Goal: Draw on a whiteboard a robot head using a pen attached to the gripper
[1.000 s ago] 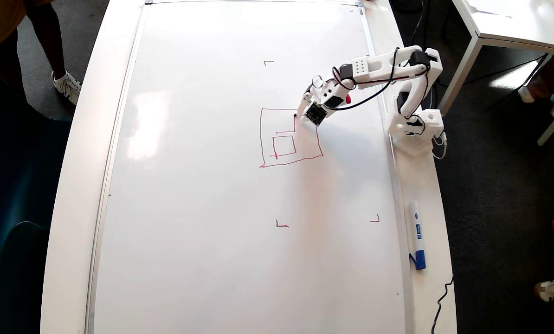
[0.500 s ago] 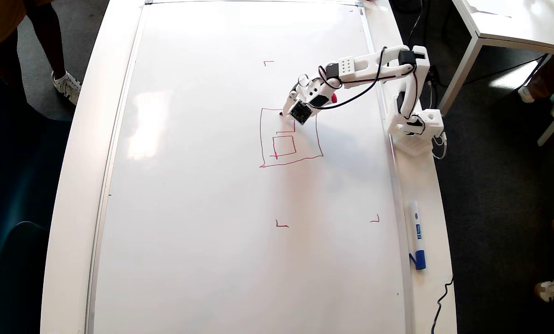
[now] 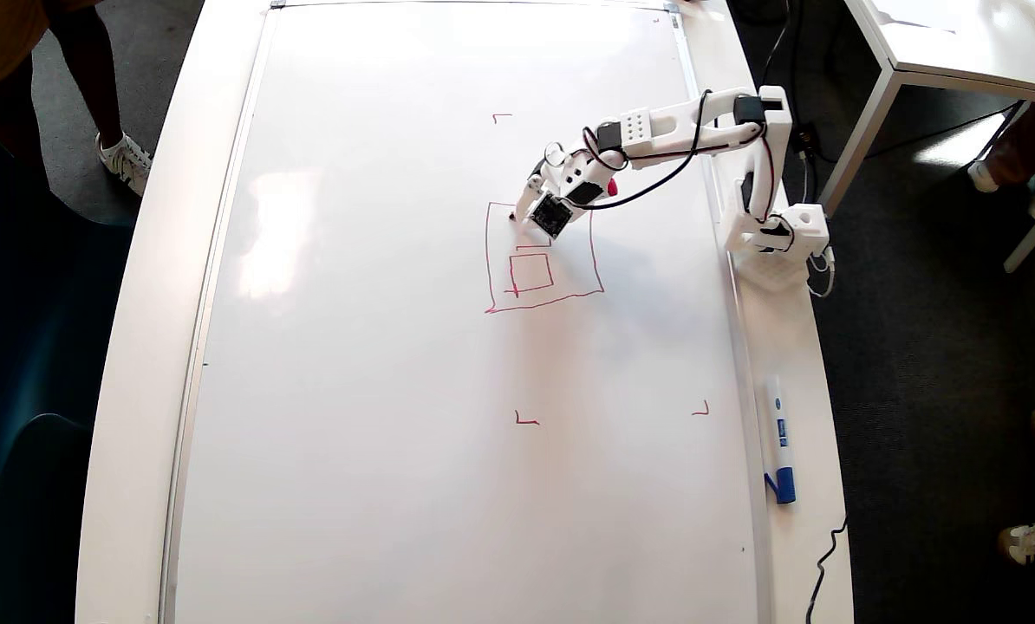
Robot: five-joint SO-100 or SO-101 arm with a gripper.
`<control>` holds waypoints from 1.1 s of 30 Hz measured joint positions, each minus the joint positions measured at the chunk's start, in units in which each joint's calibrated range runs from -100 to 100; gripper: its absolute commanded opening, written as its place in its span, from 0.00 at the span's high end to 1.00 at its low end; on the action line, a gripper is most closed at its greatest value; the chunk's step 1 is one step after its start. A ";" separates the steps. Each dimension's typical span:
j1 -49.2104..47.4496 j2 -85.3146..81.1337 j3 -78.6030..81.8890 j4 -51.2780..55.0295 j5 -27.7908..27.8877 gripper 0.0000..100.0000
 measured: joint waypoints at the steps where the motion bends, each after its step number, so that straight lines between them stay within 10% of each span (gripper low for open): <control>1: -0.45 0.00 -0.18 -0.25 0.00 0.99; 33: -7.62 -5.00 -0.82 3.13 0.00 0.99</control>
